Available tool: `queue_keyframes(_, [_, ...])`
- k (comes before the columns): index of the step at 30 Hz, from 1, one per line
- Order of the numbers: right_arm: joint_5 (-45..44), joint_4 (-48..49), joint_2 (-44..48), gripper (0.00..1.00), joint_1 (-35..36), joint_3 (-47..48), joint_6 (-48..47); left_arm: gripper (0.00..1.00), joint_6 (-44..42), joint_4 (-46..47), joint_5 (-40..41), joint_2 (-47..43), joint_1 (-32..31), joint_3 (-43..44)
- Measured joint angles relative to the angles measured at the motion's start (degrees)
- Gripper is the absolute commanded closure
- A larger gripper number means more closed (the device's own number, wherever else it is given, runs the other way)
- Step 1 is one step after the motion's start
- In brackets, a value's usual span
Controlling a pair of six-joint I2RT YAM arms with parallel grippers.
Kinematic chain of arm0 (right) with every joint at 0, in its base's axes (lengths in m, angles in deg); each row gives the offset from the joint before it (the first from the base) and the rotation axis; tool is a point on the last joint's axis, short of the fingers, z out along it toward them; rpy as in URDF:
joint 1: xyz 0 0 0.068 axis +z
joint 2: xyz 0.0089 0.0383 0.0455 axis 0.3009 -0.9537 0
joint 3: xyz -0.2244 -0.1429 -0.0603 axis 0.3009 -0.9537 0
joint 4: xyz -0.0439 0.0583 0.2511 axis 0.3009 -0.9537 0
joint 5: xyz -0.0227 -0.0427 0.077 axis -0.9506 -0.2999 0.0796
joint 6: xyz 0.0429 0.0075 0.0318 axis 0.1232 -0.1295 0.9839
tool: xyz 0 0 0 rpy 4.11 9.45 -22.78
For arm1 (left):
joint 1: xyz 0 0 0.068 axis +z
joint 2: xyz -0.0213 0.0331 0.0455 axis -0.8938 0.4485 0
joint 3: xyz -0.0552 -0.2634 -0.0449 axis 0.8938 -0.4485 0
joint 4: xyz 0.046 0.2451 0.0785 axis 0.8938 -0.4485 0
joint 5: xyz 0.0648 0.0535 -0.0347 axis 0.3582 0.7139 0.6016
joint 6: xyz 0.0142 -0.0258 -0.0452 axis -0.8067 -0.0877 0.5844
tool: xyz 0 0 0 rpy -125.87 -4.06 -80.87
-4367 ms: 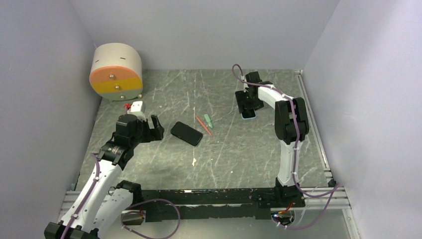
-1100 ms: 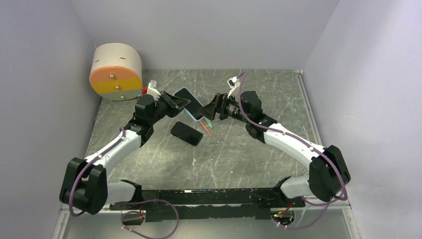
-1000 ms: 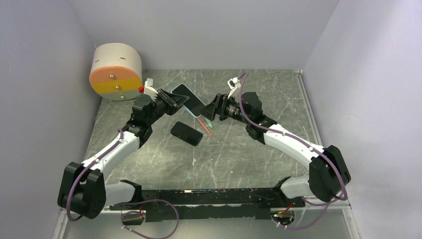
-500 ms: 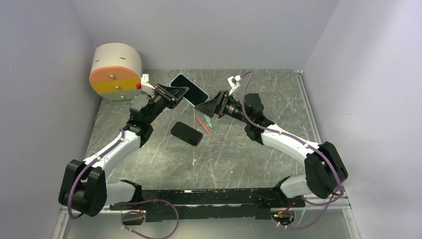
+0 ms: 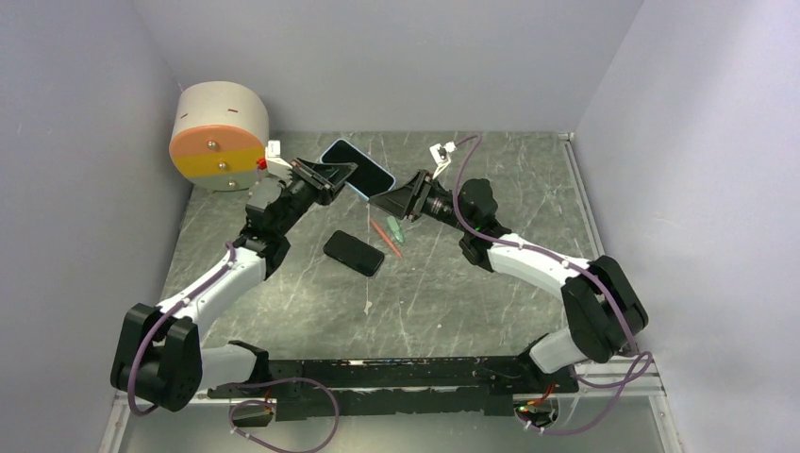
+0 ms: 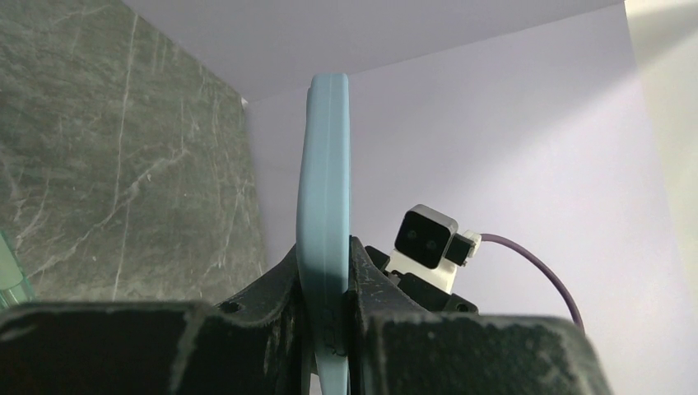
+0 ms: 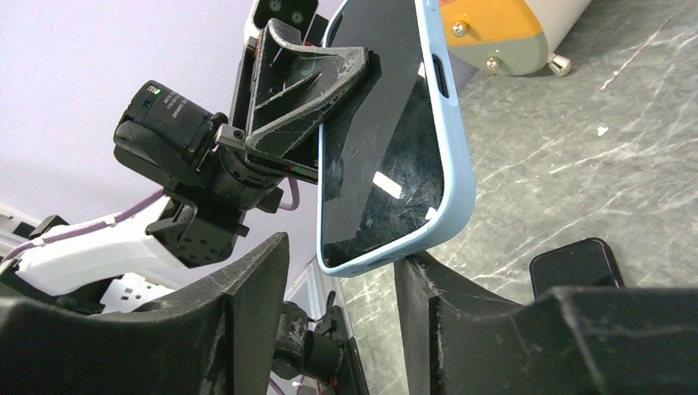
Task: Take the phone out of the phone case
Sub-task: Remove the phone case from the phone.
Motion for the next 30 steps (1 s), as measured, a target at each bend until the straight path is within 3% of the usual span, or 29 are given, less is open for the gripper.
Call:
queue_keyframes(6, [0.76, 3.61, -2.19, 0.62, -0.22, -0.04, 1.16, 0.97, 0.28, -1.77, 0.46, -0.46, 0.22, 0.72])
queue_keyframes(11, [1.95, 6.58, -3.34, 0.83, -0.26, -0.04, 2.51, 0.97, 1.36, -1.75, 0.68, -0.81, 0.39, 0.74])
queue_keyframes(15, [2.86, 10.01, -4.28, 0.94, -0.28, -0.07, 3.67, 0.97, 3.06, -0.94, 0.55, -0.81, 0.59, 0.87])
queue_keyframes(21, [3.5, 14.21, -4.46, 1.0, -0.33, -0.55, 0.04, 0.98, 3.98, -1.22, -1.57, -0.66, 0.87, 2.71])
queue_keyframes(30, [8.96, 13.55, -4.35, 1.0, -0.74, -0.28, -17.18, 0.97, 5.18, -0.68, -6.58, 1.79, 2.32, 3.56])
